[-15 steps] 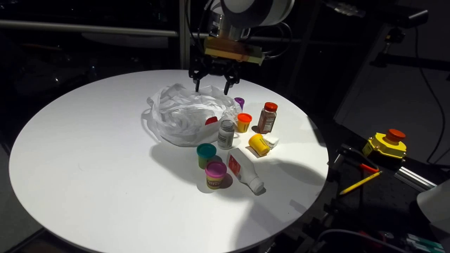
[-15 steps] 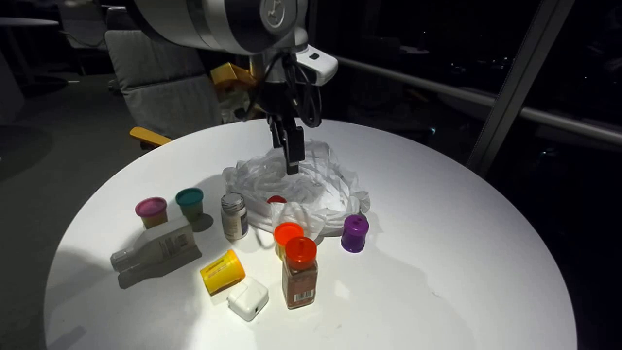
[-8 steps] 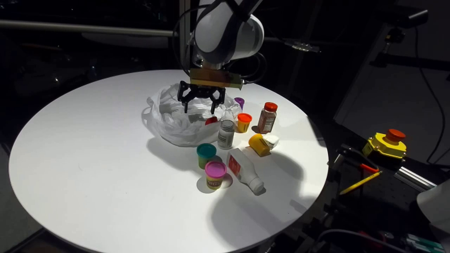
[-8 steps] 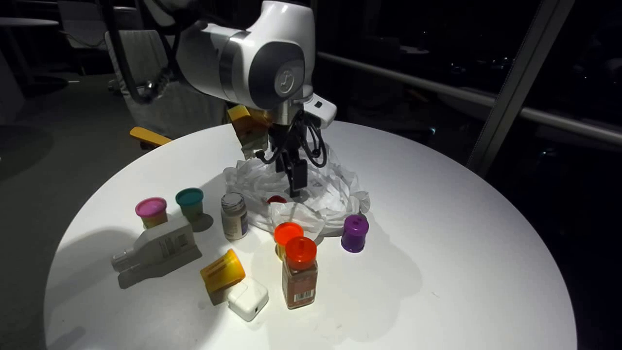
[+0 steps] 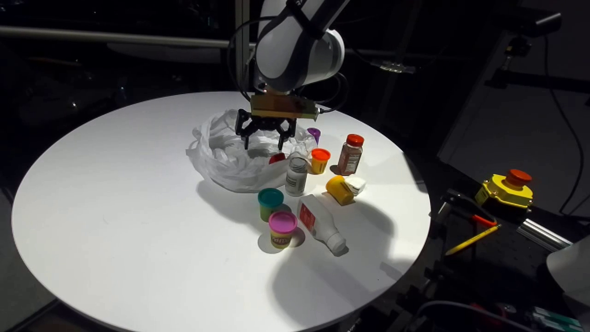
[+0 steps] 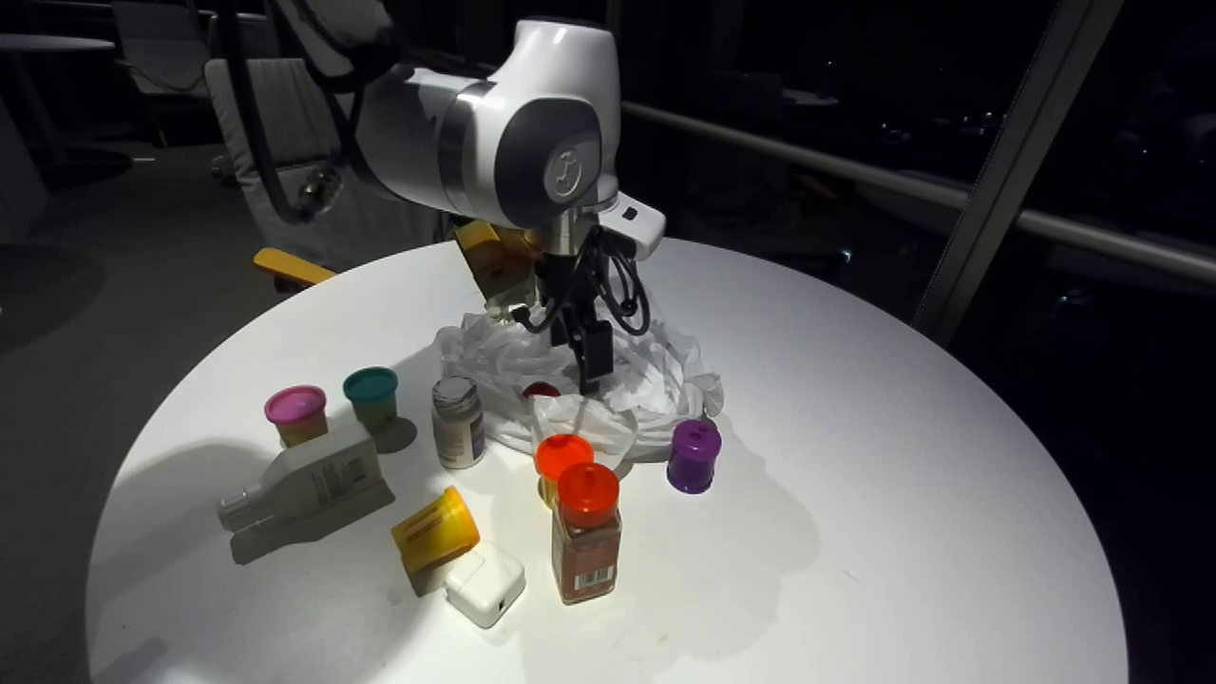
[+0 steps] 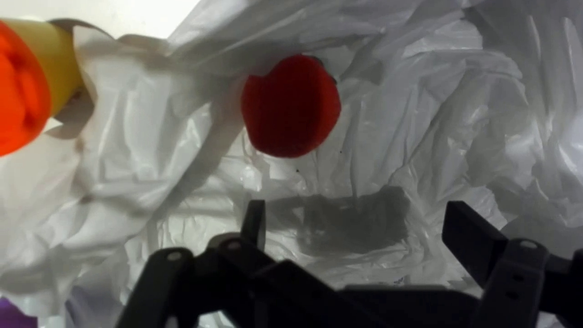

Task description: Remove all the objects from the white plastic bag and put them on the table

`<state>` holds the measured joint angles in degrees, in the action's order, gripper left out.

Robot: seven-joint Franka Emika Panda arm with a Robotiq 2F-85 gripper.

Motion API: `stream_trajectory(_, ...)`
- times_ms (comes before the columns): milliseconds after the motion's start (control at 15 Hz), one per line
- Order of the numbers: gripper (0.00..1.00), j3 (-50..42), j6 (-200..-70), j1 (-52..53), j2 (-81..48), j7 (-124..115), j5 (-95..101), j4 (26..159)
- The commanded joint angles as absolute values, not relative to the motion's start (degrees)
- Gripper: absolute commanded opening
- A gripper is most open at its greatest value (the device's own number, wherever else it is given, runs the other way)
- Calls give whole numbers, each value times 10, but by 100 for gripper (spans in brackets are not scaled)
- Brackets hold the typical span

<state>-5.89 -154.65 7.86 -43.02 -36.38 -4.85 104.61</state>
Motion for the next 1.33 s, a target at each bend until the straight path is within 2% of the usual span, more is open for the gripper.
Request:
stream_trajectory(0, 100, -70, -1544, 94, -425, -369, -58, 1053)
stream_trajectory(400, 100, -93, -1536, 122, -408, -400, -49, 1086)
stream_trajectory(1067, 100, -80, -1522, 118, -404, -416, -59, 1096)
stream_trajectory(1133, 75, -78, -1522, 116, -403, -418, -60, 1098)
stream_trajectory(1200, 75, -78, -1522, 117, -401, -422, -60, 1098)
stream_trajectory(1267, 68, -75, -1520, 115, -398, -423, -63, 1101)
